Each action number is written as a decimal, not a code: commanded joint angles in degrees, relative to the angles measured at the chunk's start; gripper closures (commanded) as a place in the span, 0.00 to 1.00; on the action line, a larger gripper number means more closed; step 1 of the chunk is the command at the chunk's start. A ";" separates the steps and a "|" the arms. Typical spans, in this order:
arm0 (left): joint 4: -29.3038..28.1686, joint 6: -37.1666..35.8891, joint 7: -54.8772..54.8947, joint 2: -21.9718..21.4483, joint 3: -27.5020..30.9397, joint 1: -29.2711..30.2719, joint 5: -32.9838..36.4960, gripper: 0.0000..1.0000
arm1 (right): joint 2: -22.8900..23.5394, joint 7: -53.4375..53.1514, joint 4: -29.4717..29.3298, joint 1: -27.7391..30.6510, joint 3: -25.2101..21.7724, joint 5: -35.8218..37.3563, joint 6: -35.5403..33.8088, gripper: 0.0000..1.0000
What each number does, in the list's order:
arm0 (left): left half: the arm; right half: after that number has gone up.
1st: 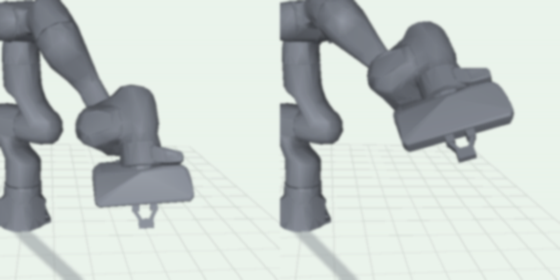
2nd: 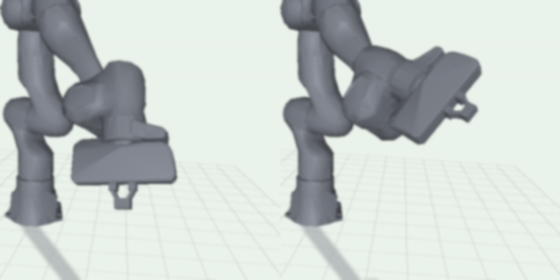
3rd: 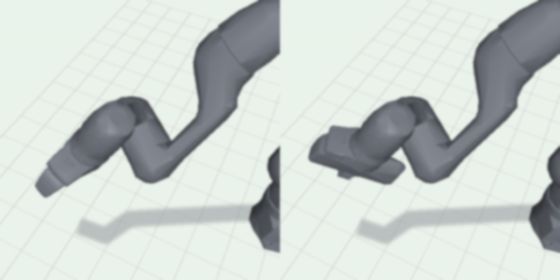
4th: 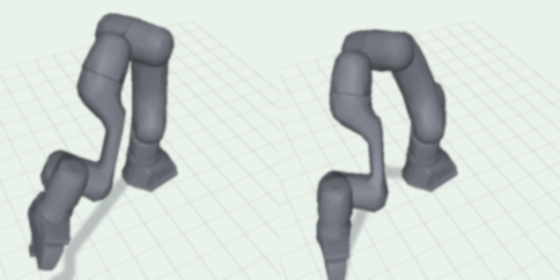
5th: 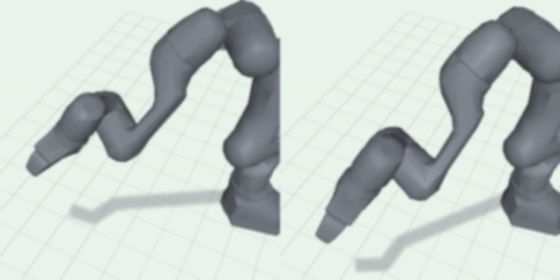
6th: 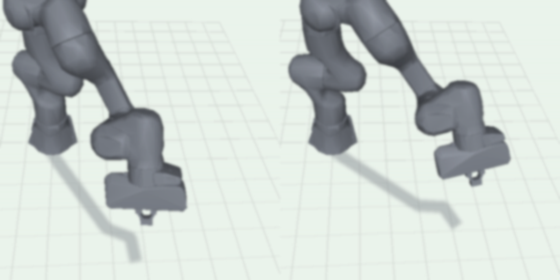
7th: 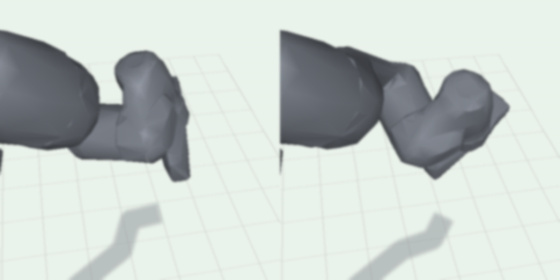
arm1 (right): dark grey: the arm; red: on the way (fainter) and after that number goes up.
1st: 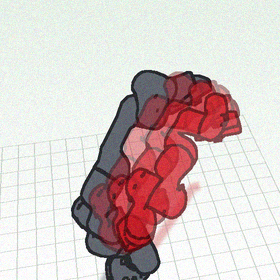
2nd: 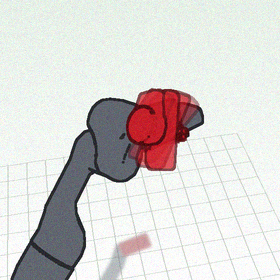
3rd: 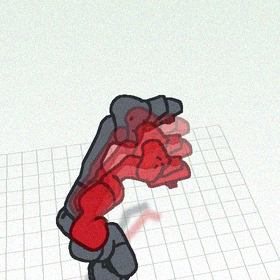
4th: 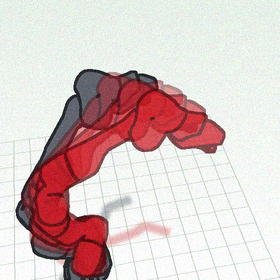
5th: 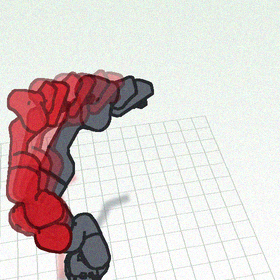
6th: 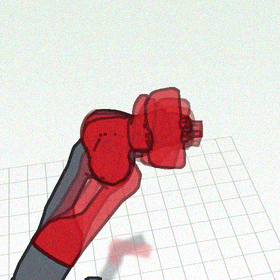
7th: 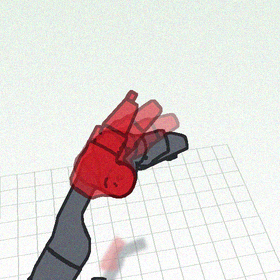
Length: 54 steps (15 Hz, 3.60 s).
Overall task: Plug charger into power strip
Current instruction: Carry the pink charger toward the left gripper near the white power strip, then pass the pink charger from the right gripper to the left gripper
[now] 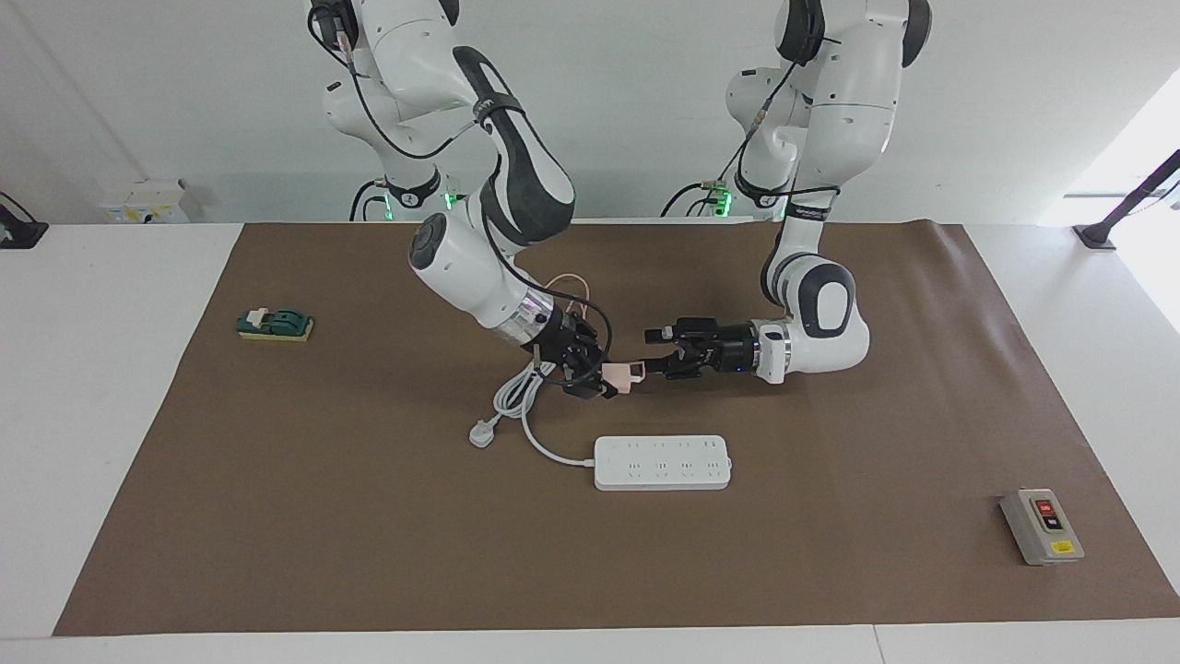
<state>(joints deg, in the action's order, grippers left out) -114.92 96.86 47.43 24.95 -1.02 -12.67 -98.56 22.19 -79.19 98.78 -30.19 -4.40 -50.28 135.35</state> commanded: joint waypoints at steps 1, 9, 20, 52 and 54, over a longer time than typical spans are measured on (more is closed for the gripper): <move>-1.01 0.79 -0.15 -0.69 0.84 -1.05 -1.28 0.01 | 1.10 -2.36 -1.66 -1.97 -0.26 -0.96 1.92 1.00; -1.01 0.70 -0.15 -0.69 0.84 -1.05 -1.28 0.01 | 1.19 -2.54 -1.57 -4.26 -0.34 -0.87 2.11 1.00; -1.71 -0.01 -0.23 -0.95 0.84 -1.04 -1.28 0.01 | 1.10 -2.10 -1.40 -3.30 -0.26 -0.52 0.70 1.00; 5.76 -0.53 0.38 2.21 1.10 0.27 2.31 1.00 | 1.10 -2.02 -1.92 -3.03 -0.26 -0.96 -0.53 1.00; 5.85 -1.32 0.47 2.21 0.93 0.19 2.76 1.00 | 1.10 -2.02 -2.01 -3.03 -0.26 -1.05 -0.53 1.00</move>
<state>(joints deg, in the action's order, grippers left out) -109.20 96.95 48.58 27.51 0.04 -12.48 -96.53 22.74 -81.27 97.48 -33.84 -4.99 -50.34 135.06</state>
